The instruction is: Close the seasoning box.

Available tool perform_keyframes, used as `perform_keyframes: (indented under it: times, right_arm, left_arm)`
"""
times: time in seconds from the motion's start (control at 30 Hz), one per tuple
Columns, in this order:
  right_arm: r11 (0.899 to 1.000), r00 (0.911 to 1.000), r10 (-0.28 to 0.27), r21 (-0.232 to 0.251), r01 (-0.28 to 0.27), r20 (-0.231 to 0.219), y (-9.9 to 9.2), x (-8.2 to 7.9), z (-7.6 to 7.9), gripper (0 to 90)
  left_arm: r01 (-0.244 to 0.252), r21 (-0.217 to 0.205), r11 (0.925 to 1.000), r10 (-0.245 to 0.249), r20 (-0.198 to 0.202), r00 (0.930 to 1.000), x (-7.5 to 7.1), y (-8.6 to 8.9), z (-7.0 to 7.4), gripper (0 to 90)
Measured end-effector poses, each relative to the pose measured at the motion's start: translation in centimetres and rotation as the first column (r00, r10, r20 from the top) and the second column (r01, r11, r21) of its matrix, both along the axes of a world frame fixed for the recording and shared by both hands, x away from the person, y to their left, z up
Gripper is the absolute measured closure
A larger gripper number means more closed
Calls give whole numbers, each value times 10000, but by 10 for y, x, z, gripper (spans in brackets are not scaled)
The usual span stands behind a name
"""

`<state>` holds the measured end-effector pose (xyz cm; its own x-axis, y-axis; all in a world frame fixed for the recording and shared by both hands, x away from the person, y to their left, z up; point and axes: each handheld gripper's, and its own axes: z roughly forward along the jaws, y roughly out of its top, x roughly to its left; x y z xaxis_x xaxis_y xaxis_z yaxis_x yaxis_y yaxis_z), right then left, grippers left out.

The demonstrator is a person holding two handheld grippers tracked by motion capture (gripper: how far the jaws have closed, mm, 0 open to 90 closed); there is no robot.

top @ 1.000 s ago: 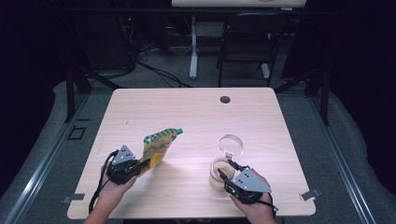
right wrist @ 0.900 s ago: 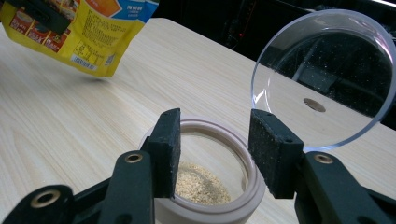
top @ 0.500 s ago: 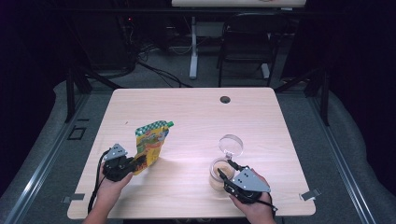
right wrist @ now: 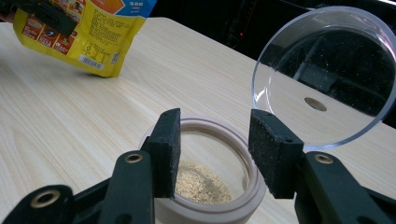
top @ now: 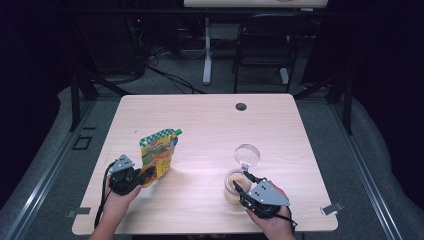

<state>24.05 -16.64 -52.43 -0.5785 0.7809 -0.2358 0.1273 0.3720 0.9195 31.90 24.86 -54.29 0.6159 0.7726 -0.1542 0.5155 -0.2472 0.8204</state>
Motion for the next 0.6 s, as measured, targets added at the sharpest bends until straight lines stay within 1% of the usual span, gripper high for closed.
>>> perform_keyframes:
  times: [0.2,0.43,0.57,0.6]
  right_arm:
    - [10000,10000,8,-2,-8,-10,0,0,0,542]
    - [10000,10000,27,50,-27,-45,-1,1,0,542]
    - [10000,10000,13,47,-13,-51,-1,0,0,542]
    - [10000,10000,21,51,-21,-55,-1,0,0,542]
  left_arm:
    - [-132,85,9999,133,-108,9999,-1,4,0,808]
    - [-129,141,9998,132,-198,9997,-5,8,-3,774]
    - [-211,124,9997,216,-371,9991,-6,11,-4,742]
    - [-227,59,9997,229,-372,9990,-6,11,-5,732]
